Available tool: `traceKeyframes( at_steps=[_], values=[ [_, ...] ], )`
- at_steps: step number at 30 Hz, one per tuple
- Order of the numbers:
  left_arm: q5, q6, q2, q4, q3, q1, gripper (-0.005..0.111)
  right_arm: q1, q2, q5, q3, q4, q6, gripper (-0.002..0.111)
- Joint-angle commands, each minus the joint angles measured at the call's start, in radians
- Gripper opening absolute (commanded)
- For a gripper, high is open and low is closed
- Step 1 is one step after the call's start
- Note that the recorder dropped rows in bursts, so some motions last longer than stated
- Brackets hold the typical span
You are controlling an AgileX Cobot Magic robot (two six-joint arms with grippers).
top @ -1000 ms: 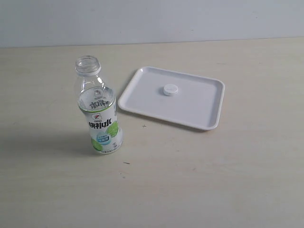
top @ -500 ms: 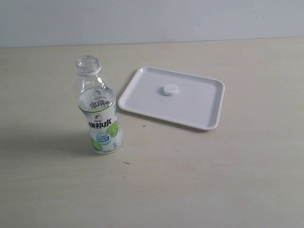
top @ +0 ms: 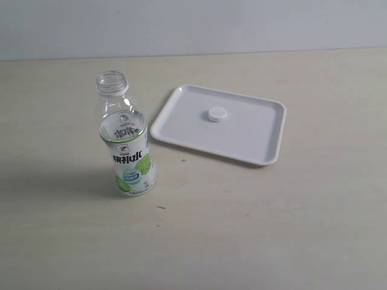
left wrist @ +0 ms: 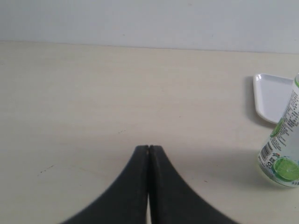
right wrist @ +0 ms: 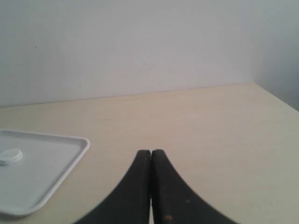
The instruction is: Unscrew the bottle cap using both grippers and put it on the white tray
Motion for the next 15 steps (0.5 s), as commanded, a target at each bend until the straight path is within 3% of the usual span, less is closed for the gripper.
traceKeyframes(
  at_steps=[1,15],
  values=[
    [-0.011,-0.004,-0.007,0.002,-0.001,0.005,0.0,-0.007,-0.006,0.06,0.005,-0.009,-0.009,0.0],
    [-0.011,-0.004,-0.007,0.002,-0.001,-0.001,0.0,-0.007,-0.006,0.06,0.005,-0.006,0.002,0.0]
  ],
)
